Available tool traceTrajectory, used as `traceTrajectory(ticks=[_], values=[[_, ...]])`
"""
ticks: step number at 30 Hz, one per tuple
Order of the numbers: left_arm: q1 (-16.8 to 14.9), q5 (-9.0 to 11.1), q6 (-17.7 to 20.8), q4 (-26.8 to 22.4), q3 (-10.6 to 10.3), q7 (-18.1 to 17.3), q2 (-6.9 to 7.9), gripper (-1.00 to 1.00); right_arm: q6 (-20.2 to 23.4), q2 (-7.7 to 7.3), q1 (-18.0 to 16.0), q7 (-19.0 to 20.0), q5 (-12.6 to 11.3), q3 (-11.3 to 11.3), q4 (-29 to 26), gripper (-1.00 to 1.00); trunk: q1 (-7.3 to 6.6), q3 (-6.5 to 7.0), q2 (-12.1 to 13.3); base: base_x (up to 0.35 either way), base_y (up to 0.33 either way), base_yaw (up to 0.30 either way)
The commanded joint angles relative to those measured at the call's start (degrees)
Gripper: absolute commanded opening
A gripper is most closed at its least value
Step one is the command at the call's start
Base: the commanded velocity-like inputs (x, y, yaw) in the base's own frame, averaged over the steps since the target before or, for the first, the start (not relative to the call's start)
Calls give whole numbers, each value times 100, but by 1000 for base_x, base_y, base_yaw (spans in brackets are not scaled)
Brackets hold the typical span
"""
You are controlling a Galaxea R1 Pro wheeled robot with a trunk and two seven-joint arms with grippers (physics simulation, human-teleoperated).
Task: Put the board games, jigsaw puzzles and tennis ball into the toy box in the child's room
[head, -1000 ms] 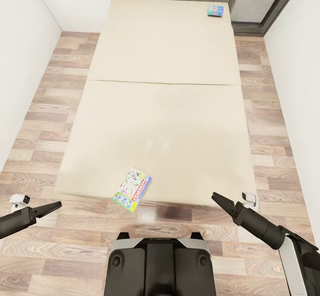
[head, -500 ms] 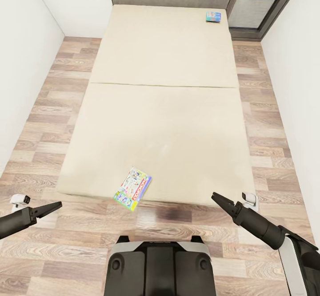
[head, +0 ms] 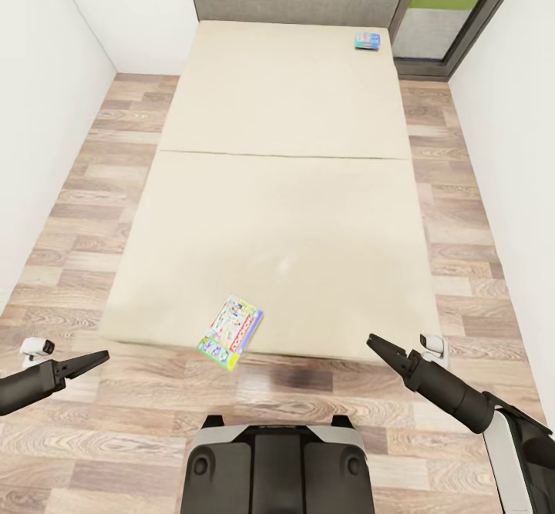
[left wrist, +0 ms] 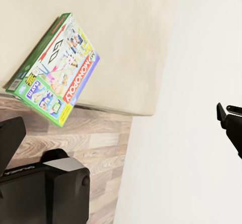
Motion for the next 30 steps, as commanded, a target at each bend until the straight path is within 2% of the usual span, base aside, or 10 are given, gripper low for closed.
traceTrajectory(ticks=[1, 20, 30], values=[[-2, -6, 61, -2, -1, -24, 0, 100, 38, -1, -2, 5, -23, -3, -2, 100, 4, 4, -8, 0, 0, 43], [-2, -6, 61, 1, -8, -15, -36, 100, 38, 1, -2, 9, -14, -1, 4, 100, 4, 182, -8, 0, 0, 66], [-2, -14, 54, -4, -45, -5, -109, 100, 38, -1, -2, 10, -14, -7, 10, 100, 4, 276, -8, 0, 0, 73]])
